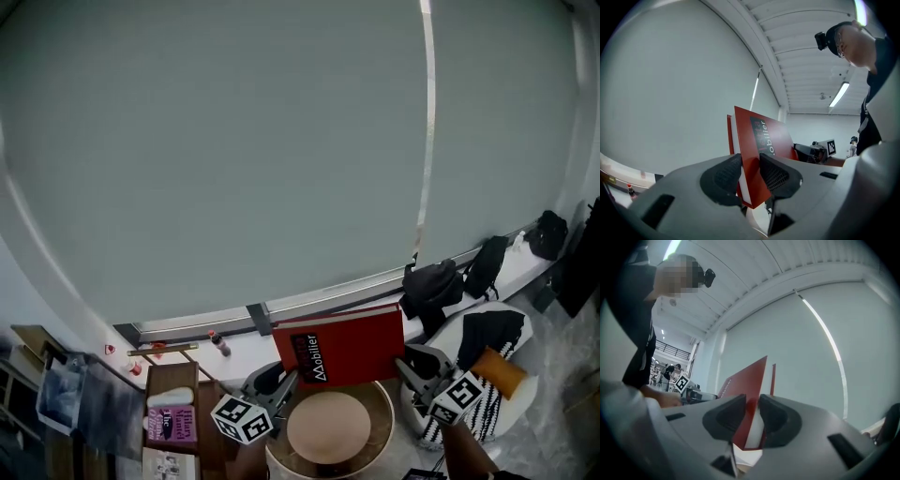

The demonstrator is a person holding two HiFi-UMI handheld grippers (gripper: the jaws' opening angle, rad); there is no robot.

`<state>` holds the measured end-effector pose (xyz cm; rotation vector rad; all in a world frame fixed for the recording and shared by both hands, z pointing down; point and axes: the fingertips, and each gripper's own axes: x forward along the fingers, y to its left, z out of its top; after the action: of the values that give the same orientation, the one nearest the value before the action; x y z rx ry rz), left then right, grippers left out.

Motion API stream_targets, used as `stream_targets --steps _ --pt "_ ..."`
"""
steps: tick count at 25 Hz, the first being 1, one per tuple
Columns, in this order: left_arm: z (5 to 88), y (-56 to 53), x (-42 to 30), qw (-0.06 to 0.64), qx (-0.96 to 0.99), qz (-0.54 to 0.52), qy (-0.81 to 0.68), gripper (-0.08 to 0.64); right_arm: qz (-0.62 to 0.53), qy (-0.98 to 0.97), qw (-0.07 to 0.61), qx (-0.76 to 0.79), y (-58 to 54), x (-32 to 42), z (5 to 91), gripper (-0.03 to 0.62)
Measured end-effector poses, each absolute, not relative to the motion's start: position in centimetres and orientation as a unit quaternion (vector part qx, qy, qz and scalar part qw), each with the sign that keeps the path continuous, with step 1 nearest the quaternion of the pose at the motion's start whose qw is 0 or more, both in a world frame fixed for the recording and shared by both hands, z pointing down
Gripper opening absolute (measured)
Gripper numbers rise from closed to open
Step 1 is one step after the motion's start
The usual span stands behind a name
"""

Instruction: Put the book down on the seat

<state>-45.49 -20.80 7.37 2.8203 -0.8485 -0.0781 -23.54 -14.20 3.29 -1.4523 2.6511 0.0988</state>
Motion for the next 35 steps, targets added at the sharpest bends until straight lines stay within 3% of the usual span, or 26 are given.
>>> stream_targets --steps 10,14,18,35 --pt "4.1 -10.7 -37.8 0.062 0.964 -0.02 -0.256 0.133 0.053 0.857 0.111 -0.501 -2.0 -16.5 0.5 0.106" --pt "3.6 -7.3 -33.1 0.047 0.973 -0.016 -0.225 0.133 0.051 0.842 0.087 -0.529 2.8 -12.4 1.7 0.106" --pt "3.6 -5.1 -28.1 0.045 0.982 -0.007 -0.181 0.133 0.059 0.817 0.133 -0.559 7.2 -8.4 1.4 0.104" --pt "3.8 3.0 -9.9 0.032 0.999 0.015 -0.026 0.133 0.075 0.702 0.104 -0.7 20.9 5.1 1.9 0.103"
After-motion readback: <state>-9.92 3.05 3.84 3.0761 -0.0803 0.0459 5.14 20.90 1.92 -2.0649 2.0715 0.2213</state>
